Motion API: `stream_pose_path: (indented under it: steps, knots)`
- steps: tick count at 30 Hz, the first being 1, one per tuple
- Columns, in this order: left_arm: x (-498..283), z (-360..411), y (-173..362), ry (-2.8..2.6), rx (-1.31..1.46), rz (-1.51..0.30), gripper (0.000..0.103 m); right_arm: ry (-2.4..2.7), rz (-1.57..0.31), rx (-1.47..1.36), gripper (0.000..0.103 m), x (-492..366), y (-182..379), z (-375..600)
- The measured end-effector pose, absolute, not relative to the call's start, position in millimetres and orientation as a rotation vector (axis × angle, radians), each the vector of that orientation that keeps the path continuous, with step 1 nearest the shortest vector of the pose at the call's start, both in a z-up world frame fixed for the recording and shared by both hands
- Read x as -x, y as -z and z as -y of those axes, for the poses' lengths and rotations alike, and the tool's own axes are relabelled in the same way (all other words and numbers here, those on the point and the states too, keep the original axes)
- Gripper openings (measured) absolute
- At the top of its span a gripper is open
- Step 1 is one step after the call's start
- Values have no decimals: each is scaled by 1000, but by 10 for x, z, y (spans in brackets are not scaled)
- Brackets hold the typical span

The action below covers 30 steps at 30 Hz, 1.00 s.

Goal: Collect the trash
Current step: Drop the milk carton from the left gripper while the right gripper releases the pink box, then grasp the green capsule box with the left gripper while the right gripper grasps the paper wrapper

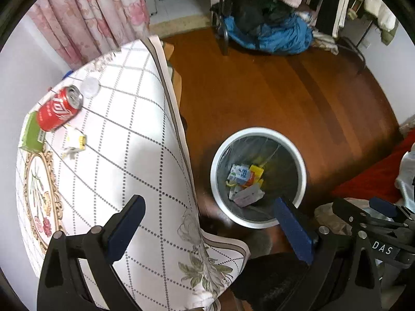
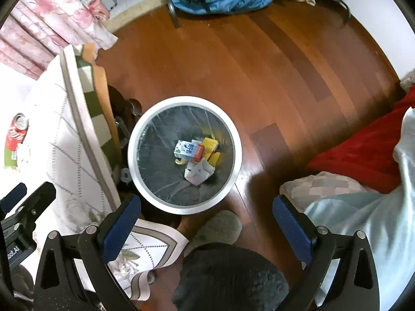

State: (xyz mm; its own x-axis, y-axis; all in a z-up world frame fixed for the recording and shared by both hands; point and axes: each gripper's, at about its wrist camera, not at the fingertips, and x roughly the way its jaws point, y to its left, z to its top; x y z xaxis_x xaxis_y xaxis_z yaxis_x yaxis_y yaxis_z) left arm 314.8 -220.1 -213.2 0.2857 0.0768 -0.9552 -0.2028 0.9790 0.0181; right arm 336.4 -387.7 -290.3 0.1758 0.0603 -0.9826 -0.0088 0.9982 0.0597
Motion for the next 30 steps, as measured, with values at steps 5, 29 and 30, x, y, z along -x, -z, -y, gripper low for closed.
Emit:
stream_pose_path:
  steps: [5,29,30]
  knots:
    - [-3014,2113,1749,-211,128,-1210,102,-80,-1327,-59,103,-3231,2499,3778]
    - [-1929,-1068,2216,-845,363,-1184,102,-560,-1348,41,86,-3727,2664,157]
    - [-1895,-1140,2306,-851,371,-1197,102,-560,-1367,46,84,-3777,2779,59]
